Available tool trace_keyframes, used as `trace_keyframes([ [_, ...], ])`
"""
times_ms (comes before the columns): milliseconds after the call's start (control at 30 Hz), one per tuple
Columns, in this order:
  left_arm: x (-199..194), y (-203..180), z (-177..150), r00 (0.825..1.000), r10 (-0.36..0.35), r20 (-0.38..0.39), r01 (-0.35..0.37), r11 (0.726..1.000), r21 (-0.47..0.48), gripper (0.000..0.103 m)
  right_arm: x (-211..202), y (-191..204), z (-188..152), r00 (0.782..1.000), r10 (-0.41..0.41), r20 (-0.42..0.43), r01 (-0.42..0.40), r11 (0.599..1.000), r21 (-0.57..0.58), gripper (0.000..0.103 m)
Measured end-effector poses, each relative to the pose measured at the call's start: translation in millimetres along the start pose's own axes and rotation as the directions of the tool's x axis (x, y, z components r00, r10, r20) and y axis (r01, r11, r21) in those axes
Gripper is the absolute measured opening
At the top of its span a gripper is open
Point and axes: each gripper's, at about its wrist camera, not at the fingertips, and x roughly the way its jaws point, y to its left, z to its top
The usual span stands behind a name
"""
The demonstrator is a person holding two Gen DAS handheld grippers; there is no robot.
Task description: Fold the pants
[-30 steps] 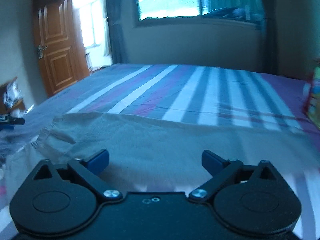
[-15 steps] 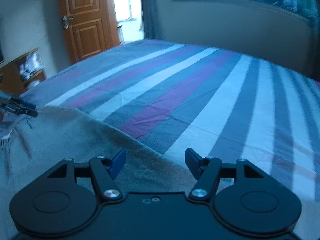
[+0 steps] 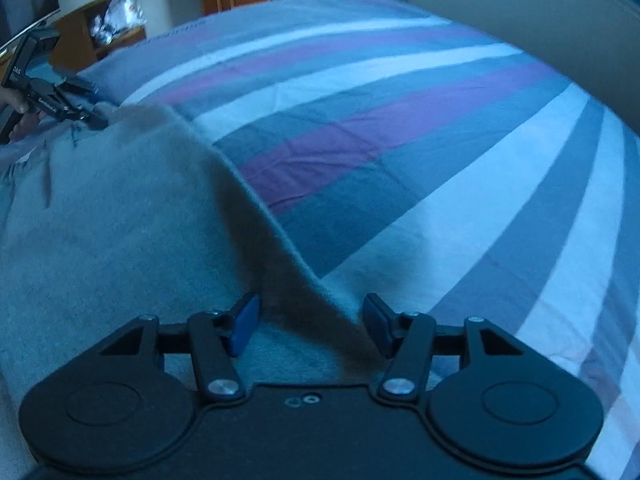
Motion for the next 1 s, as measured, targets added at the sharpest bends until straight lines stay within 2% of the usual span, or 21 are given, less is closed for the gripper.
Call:
trace_keyframes([
  [33, -4, -6, -1, 1.000, 0.014, 0.008, -0.014, 1.000, 0.027, 0.016, 1, 0, 1, 1.000, 0.009, -0.008, -0.009, 1.000, -0.003, 0.036],
  [67, -7, -10, -3, 0.999, 0.033, 0.020, -0.033, 0.998, 0.045, 0.016, -2, 2, 1, 1.000, 0.021, -0.010, -0.021, 1.000, 0.007, 0.011],
  [100, -13, -15, -5, 0.998, 0.050, 0.047, -0.053, 0.997, 0.058, 0.015, -6, 11, -2, 1.000, -0.027, -0.007, 0.027, 0.999, -0.021, 0.005],
  [167, -34, -22, -12, 0.991, 0.065, 0.115, -0.074, 0.995, 0.074, 0.014, -15, 22, -8, 0.996, -0.081, 0.022, 0.082, 0.994, -0.070, 0.004],
  [233, -62, -27, -21, 0.982, 0.056, 0.179, -0.072, 0.994, 0.081, 0.014, -39, 36, -15, 0.988, -0.126, 0.086, 0.133, 0.988, -0.077, 0.004],
  [367, -129, -41, -42, 0.955, 0.016, 0.295, -0.047, 0.994, 0.098, 0.014, -114, 77, -38, 0.957, -0.179, 0.227, 0.205, 0.974, -0.097, 0.004],
  [433, -161, -56, -54, 0.939, -0.008, 0.345, -0.033, 0.993, 0.114, 0.014, -149, 102, -54, 0.943, -0.197, 0.267, 0.236, 0.964, -0.125, 0.004],
  [533, -202, -83, -81, 0.923, -0.017, 0.383, -0.048, 0.986, 0.159, 0.014, -191, 141, -81, 0.926, -0.220, 0.306, 0.279, 0.946, -0.163, 0.004],
  [633, -228, -106, -116, 0.924, -0.008, 0.382, -0.067, 0.981, 0.182, 0.014, -224, 186, -118, 0.910, -0.242, 0.335, 0.309, 0.937, -0.161, 0.004],
  [700, -233, -123, -146, 0.938, 0.019, 0.345, -0.097, 0.973, 0.209, 0.015, -232, 214, -140, 0.912, -0.238, 0.333, 0.298, 0.944, -0.141, 0.004],
  [800, -228, -141, -184, 0.960, 0.072, 0.271, -0.132, 0.969, 0.208, 0.016, -222, 244, -170, 0.916, -0.246, 0.317, 0.283, 0.956, -0.078, 0.004],
  [867, -223, -150, -208, 0.964, 0.117, 0.239, -0.158, 0.975, 0.158, 0.020, -200, 257, -190, 0.926, -0.266, 0.269, 0.284, 0.958, -0.028, 0.008],
  [900, -224, -154, -216, 0.963, 0.142, 0.228, -0.175, 0.975, 0.135, 0.023, -185, 259, -199, 0.933, -0.288, 0.216, 0.291, 0.956, 0.015, 0.014],
  [933, -226, -157, -226, 0.959, 0.180, 0.218, -0.206, 0.973, 0.106, 0.032, -175, 258, -205, 0.943, -0.287, 0.167, 0.279, 0.958, 0.071, 0.015],
  [967, -229, -156, -232, 0.954, 0.214, 0.208, -0.235, 0.968, 0.082, 0.037, -172, 258, -211, 0.947, -0.284, 0.146, 0.268, 0.956, 0.124, 0.019],
  [1000, -236, -157, -241, 0.949, 0.241, 0.204, -0.257, 0.965, 0.057, 0.047, -178, 259, -217, 0.942, -0.296, 0.158, 0.268, 0.947, 0.180, 0.025],
])
